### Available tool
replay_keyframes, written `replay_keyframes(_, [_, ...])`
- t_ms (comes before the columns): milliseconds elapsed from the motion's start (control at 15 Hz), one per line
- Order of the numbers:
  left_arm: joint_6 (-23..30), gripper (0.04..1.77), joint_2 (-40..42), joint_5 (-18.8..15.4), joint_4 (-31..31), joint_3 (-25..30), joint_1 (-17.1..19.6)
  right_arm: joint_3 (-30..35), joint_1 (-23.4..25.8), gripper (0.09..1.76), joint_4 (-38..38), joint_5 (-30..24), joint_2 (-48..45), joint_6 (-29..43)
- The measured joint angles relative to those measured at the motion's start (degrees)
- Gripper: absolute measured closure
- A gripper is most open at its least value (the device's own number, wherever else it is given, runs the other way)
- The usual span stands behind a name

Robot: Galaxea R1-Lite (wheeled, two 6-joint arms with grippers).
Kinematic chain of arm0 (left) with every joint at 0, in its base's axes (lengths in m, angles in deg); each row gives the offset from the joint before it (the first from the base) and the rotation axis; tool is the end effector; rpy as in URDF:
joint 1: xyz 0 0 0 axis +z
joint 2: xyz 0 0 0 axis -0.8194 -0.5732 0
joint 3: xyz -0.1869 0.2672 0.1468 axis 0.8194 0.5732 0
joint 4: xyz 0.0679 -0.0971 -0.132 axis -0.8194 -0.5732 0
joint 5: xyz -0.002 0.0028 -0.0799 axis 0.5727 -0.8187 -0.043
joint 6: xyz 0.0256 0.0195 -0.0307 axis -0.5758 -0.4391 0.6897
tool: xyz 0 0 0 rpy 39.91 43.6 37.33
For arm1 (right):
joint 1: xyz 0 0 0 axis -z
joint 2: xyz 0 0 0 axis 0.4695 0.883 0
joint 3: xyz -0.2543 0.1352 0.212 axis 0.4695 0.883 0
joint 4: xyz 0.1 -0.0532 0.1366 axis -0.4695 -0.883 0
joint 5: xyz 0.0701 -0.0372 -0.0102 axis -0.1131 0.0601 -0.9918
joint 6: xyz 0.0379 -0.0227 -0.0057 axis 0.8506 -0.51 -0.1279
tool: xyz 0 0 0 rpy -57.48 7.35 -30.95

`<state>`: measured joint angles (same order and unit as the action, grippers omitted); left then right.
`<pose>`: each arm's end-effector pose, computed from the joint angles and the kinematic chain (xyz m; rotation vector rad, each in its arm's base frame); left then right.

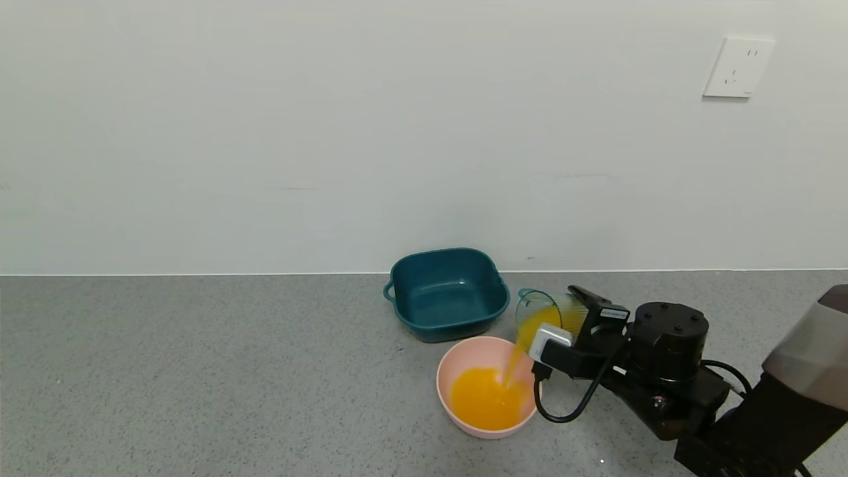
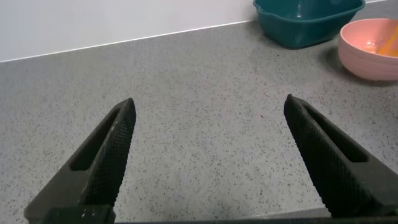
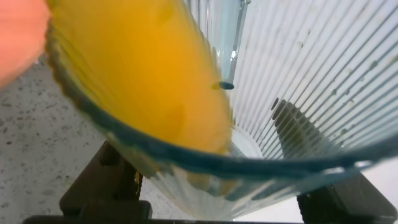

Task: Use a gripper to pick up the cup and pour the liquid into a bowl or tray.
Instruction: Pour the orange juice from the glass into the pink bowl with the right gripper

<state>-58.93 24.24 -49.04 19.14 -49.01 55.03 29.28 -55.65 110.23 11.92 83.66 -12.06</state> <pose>-0.0727 -0.0022 0.0753 0.0947 -0.0009 -0.0469 0.3434 0.1671 0.1306 -1.2627 0.0092 0.2961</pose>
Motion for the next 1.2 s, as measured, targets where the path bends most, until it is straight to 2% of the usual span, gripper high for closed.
replay_keyframes(533, [0.0, 0.09, 0.0, 0.0, 0.0, 0.0, 0.0, -0.4, -0.4, 0.5, 0.1, 1.2, 0.3, -2.6])
replay_keyframes(1200, [0.0, 0.09, 0.0, 0.0, 0.0, 0.0, 0.0, -1.7, -0.9, 0.5, 0.1, 1.2, -0.5, -9.5])
